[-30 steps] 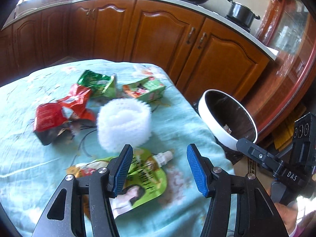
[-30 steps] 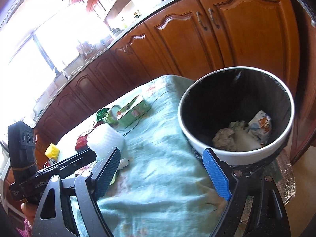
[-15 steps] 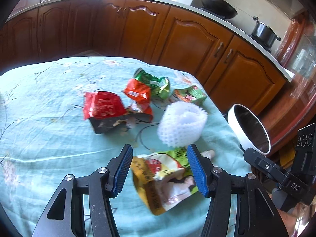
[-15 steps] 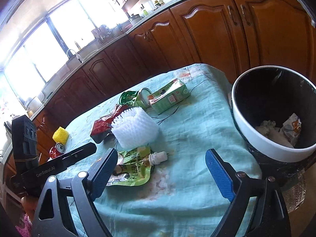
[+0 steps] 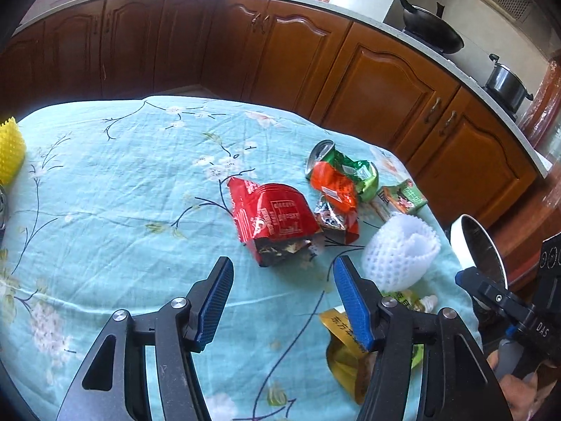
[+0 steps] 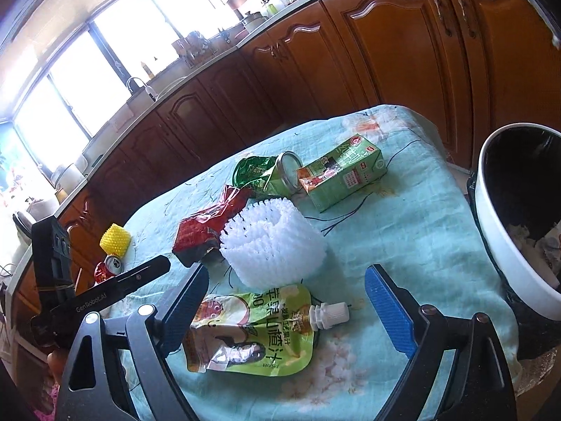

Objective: Collect trash
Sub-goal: 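Grasp the red snack bag with the left tool while the right tool grasps the white foam net sleeve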

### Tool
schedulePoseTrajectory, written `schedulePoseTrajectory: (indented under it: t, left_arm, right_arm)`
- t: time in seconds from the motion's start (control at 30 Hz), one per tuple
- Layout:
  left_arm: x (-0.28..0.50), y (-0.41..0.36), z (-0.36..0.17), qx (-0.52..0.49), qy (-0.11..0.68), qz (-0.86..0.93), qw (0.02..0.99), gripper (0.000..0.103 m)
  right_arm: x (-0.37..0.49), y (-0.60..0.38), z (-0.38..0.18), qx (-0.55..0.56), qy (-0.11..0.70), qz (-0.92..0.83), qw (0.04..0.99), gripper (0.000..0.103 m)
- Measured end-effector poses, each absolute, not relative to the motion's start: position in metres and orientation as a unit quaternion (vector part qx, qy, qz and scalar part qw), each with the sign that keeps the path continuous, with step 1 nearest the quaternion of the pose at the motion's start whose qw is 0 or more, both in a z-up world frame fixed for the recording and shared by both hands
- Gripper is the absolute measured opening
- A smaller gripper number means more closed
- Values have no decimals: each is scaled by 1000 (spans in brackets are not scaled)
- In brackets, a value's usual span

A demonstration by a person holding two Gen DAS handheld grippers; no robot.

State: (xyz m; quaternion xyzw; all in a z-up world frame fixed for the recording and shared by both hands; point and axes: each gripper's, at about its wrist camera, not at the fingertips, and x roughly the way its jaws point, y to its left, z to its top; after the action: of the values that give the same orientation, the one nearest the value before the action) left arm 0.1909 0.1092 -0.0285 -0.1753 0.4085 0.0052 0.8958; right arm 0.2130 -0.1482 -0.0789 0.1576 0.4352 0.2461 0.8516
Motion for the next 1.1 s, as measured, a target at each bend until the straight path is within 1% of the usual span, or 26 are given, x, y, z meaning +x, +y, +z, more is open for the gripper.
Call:
schedulePoseTrajectory:
  t: [0.23, 0.3, 0.37, 0.4, 0.43, 0.47, 0.5, 0.53, 0.57, 0.6, 0.63, 0.7, 1.1]
  left_arm:
    - [218, 117, -49, -172, 424, 21, 889, 58]
    - [225, 118, -55, -171, 428, 22, 887, 57]
    - [230, 117, -60, -168, 431, 22, 886, 50]
    - [232, 117, -62, -168, 434, 20, 885, 41]
    - [234, 118, -65, -170, 437, 18, 883, 30]
    - [235, 118, -67, -172, 439, 13, 882, 24]
    - [235, 118, -69, -172, 439, 11, 882, 14]
    - [235, 118, -69, -171, 437, 10, 883, 8]
    - [235, 118, -68, -168, 435, 10, 885, 7]
    - [233, 117, -67, -165, 432, 11, 887, 2]
    - [232, 117, -66, -163, 428, 11, 889, 2]
    - [227, 117, -62, -160, 421, 12, 893, 0]
    - [191, 94, -21, -151, 381, -27, 912, 0]
  right_arm:
    - [230, -135, -85, 145, 439, 249, 851, 91]
    - [235, -131, -89, 141, 441, 249, 851, 89]
    - [239, -128, -94, 139, 447, 248, 848, 80]
    - [241, -126, -97, 138, 451, 248, 846, 77]
    - [243, -125, -99, 139, 453, 247, 845, 71]
    - [244, -125, -101, 138, 453, 247, 845, 60]
    - [245, -124, -103, 137, 454, 246, 845, 53]
    - [245, -125, -103, 135, 456, 244, 845, 36]
    - [244, -125, -104, 134, 455, 242, 846, 26]
    - [242, -127, -103, 134, 453, 242, 848, 26]
    - [240, -128, -101, 133, 449, 242, 850, 23]
    - [235, -132, -96, 130, 442, 241, 854, 22]
    - [211, -173, -76, 146, 417, 219, 870, 21]
